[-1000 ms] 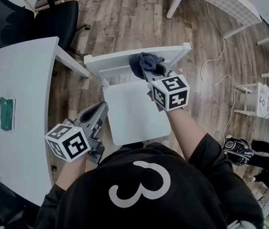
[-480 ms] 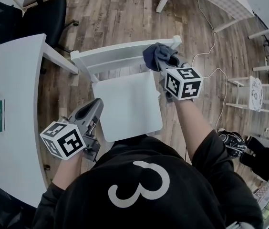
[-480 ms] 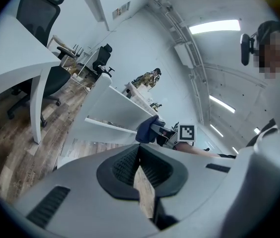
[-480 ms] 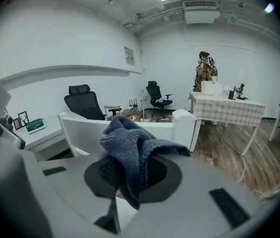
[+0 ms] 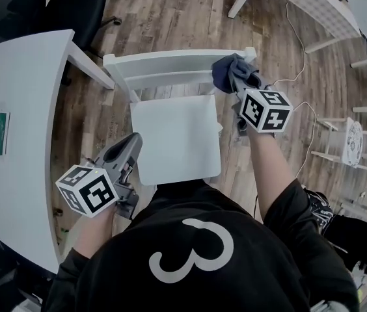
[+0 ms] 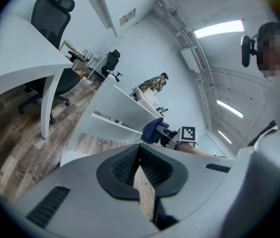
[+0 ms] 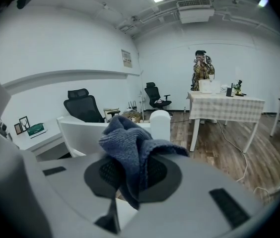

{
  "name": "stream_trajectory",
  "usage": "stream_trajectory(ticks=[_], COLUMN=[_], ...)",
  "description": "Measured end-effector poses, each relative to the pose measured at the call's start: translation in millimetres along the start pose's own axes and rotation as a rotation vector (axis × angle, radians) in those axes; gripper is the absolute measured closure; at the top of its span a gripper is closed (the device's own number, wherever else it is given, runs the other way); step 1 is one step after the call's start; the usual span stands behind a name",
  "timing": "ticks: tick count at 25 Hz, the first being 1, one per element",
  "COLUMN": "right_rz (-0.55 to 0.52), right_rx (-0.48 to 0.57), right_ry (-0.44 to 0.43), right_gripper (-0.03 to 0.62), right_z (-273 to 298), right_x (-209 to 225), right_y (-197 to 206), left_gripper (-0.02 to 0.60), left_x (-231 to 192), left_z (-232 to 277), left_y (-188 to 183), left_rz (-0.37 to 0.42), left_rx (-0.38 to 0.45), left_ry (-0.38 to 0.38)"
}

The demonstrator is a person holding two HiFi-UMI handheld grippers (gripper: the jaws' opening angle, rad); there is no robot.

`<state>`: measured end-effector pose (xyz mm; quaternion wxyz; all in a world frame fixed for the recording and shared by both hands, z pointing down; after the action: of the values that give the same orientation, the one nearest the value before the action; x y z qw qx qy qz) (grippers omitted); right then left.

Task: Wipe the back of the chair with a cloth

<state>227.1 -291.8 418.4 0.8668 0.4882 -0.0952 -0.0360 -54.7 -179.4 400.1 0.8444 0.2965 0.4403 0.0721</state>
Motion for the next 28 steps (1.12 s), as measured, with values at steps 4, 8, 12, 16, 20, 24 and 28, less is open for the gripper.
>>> stream_trajectory(ticks=[4,8,12,16,20,24,28], right_rz=[0.007,0.008,-0.005,-0.013,-0.055,-0.095,-0.126], right_rx=[-0.003,0.008,0.017,-0.008,-0.040,-0.065,-0.080], right_ry=[-0.016,-0.055,-0.122,-0.196,-0.287,-0.369,-0.417], right_gripper=[0.542,0.542,0.542,0.542,0.542,0.542,0.542], right_z=[-1,-10,-16,-14,-1,14,34], right_x=[-4,-18,-50,-91,-142,-192,-229], right_y=[2,-1,-1,9,20,29,33], left_gripper=[0.568,0.568,0.568,0.568,0.568,0.568,0.568], left_x=[3,9,9,1,-12,-30,-52], left_z=[-5,-10,-19,-34,-56,-82,-108], left_y=[5,4,2,4,6,11,16], left_rz=[-0.011,-0.015,-0.024,-0.037,-0.054,-0.081,-0.111], left_rx=[0.021,0.046,0.076,0.100,0.125,0.153,0.184], left_ry=[-0.023,-0.034,-0.049,-0.066,-0.098,-0.139,-0.183])
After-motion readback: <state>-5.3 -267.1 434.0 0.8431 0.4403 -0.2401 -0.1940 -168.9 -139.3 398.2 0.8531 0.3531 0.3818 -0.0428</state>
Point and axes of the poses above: the fingertips, and each gripper's own axes: z forward along the fingers, x to its right, y out of its underside, the point moved 1 cm from there along -z, backward along the fingers, and after that the axes turned 2 degrees about -x, right-handed, at the moved point
